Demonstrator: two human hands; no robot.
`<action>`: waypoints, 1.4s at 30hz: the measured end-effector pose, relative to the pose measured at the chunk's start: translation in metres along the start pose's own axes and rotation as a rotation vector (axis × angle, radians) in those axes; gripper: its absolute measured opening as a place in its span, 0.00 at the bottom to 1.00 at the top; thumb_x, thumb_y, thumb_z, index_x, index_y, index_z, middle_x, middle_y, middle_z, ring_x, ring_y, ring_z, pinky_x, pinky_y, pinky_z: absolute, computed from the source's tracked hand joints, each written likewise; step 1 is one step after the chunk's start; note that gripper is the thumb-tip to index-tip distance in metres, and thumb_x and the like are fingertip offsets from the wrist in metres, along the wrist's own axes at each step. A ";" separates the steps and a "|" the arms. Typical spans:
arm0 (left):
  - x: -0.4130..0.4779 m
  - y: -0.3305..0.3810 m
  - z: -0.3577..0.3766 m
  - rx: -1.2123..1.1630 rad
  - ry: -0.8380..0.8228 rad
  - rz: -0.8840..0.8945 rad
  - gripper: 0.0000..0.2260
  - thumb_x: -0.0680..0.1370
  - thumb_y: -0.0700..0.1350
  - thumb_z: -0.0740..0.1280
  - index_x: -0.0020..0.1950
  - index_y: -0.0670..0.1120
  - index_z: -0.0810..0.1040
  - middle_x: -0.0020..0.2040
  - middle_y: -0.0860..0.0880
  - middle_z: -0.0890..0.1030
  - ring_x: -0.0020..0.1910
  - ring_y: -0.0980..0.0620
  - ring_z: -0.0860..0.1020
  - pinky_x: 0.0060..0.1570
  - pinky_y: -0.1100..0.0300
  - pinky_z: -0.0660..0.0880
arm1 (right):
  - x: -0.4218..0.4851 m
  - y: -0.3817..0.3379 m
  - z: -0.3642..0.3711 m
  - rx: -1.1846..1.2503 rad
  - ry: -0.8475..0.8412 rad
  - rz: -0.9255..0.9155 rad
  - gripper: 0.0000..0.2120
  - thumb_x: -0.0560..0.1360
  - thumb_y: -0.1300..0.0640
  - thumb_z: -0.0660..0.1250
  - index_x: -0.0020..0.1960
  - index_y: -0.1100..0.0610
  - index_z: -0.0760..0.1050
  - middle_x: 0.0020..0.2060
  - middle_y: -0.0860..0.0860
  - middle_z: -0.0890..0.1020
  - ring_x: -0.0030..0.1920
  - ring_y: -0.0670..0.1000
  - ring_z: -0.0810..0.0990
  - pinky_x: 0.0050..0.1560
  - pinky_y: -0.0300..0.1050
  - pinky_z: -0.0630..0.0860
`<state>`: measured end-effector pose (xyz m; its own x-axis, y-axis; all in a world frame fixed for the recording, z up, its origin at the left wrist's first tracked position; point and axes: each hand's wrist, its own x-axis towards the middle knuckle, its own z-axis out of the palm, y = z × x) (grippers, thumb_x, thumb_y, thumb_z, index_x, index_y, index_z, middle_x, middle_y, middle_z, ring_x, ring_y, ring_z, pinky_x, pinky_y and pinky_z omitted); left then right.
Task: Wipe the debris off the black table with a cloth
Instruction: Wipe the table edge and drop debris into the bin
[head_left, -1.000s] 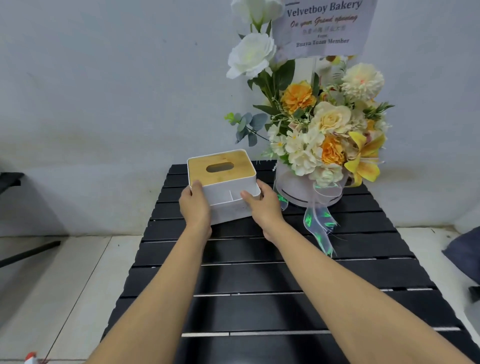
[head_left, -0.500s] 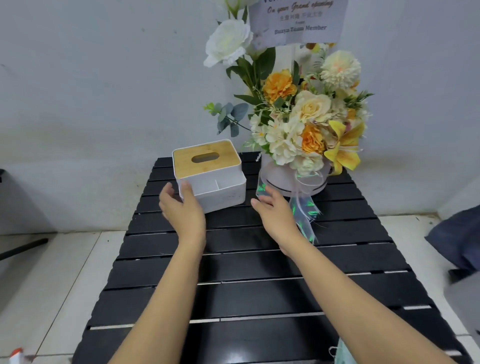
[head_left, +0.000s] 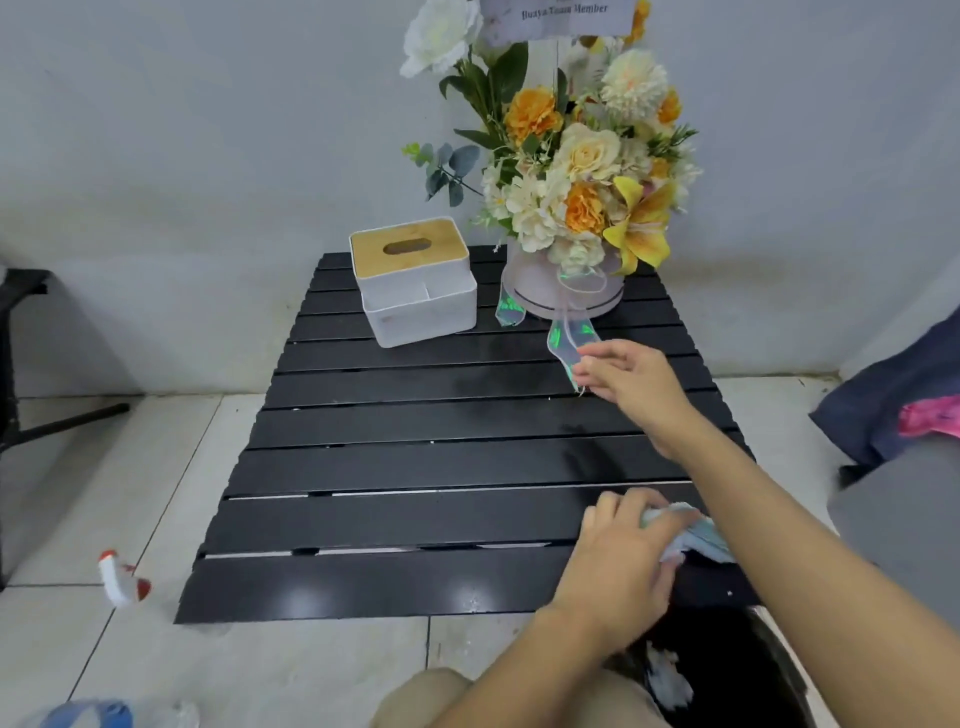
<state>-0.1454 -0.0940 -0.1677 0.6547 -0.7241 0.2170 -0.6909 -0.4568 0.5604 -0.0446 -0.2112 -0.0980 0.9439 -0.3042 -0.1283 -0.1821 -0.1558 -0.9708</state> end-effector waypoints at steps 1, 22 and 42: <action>-0.006 0.002 -0.005 -0.029 0.041 -0.033 0.20 0.77 0.43 0.62 0.69 0.54 0.68 0.62 0.50 0.69 0.57 0.46 0.68 0.57 0.50 0.68 | -0.010 0.002 0.000 0.004 0.010 -0.002 0.09 0.78 0.62 0.66 0.57 0.61 0.79 0.48 0.57 0.84 0.47 0.50 0.84 0.55 0.44 0.78; 0.058 -0.139 -0.064 0.356 0.428 -0.956 0.22 0.81 0.41 0.58 0.75 0.39 0.60 0.77 0.38 0.56 0.76 0.38 0.53 0.69 0.45 0.57 | -0.051 0.110 -0.065 -1.008 0.207 -0.100 0.21 0.84 0.50 0.51 0.76 0.49 0.63 0.77 0.49 0.62 0.78 0.53 0.54 0.76 0.59 0.44; 0.161 -0.158 -0.039 0.230 0.359 -0.694 0.17 0.78 0.43 0.59 0.64 0.38 0.74 0.65 0.37 0.72 0.69 0.35 0.63 0.70 0.41 0.55 | -0.071 0.135 -0.122 -0.295 0.151 0.140 0.21 0.83 0.42 0.47 0.76 0.37 0.58 0.67 0.34 0.67 0.71 0.46 0.66 0.68 0.41 0.60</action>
<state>0.0808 -0.1183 -0.1902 0.9884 -0.0447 0.1452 -0.1113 -0.8635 0.4920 -0.1699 -0.3251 -0.1952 0.8569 -0.4737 -0.2033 -0.3994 -0.3611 -0.8427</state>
